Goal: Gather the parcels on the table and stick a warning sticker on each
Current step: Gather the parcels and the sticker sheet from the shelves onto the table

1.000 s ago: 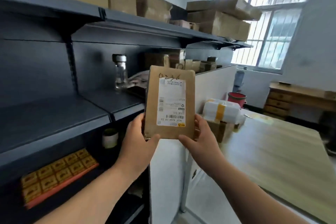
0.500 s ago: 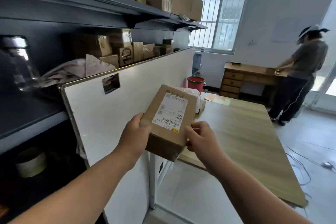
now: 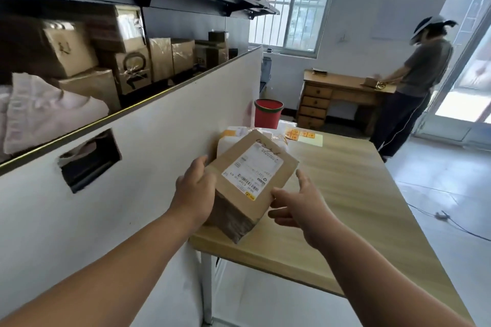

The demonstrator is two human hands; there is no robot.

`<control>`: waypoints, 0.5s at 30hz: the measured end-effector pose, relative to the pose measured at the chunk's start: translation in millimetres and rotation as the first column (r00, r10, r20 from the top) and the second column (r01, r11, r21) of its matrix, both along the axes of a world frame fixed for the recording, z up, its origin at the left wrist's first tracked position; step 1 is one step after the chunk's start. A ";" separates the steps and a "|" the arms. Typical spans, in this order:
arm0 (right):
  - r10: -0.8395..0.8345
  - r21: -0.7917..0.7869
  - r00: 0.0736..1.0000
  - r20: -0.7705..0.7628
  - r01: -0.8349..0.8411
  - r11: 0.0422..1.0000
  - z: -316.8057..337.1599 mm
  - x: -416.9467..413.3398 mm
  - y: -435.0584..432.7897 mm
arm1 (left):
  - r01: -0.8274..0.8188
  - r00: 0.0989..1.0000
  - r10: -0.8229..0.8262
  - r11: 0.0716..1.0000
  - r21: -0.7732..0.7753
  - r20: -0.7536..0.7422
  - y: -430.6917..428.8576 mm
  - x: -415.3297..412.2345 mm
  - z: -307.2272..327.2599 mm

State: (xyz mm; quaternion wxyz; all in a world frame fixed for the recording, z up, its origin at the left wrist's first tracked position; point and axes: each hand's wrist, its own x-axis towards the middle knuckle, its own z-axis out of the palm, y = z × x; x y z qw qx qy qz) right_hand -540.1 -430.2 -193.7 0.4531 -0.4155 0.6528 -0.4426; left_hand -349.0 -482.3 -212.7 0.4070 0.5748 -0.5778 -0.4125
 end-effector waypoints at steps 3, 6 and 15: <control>0.040 0.041 0.999 -0.018 -0.039 0.998 -9.9 -0.2 -32.4 | -0.021 1.000 0.020 0.999 0.036 0.018 -36.6 -1.3 -4.7; 0.064 0.070 0.998 -0.025 -0.062 0.996 -21.1 -3.6 -67.8 | -0.046 0.999 0.045 0.997 0.063 0.013 -75.9 -4.5 -5.7; 0.032 0.026 0.888 -0.459 -0.023 0.999 -36.1 -36.0 -155.1 | -0.134 0.990 0.128 0.983 0.123 0.055 -170.3 -10.2 -25.7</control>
